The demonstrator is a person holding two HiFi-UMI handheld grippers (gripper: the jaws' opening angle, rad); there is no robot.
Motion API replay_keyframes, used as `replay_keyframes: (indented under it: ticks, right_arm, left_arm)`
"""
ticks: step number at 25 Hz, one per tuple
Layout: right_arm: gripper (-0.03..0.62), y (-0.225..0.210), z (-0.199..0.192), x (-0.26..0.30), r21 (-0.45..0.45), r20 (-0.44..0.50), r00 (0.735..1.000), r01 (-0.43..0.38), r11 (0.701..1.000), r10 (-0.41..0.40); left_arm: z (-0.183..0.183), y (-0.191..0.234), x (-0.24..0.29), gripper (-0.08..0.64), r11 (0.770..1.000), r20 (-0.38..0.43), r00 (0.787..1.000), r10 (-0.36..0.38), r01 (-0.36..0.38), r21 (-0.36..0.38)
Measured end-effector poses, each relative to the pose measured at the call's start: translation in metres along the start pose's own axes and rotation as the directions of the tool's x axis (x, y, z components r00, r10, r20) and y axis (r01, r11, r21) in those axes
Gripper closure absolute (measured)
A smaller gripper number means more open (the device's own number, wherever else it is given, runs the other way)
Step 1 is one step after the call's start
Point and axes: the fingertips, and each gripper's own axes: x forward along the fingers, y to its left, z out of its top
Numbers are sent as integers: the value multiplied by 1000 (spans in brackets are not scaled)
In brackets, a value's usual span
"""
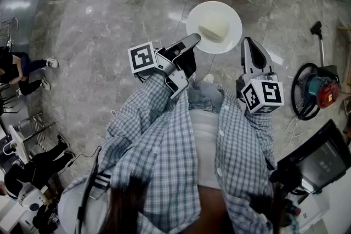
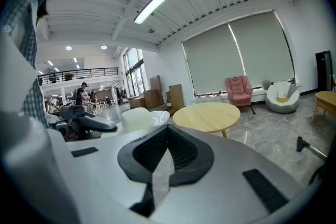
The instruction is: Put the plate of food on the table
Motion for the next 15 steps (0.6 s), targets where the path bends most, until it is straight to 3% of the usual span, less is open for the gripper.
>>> replay_keyframes:
  ticks: [15]
  right_arm:
    - [584,-18,-3,-3,24,-9,998,62,998,-62]
  left_arm:
    - [3,0,-1,540,1000,26,1000,2,-2,-3]
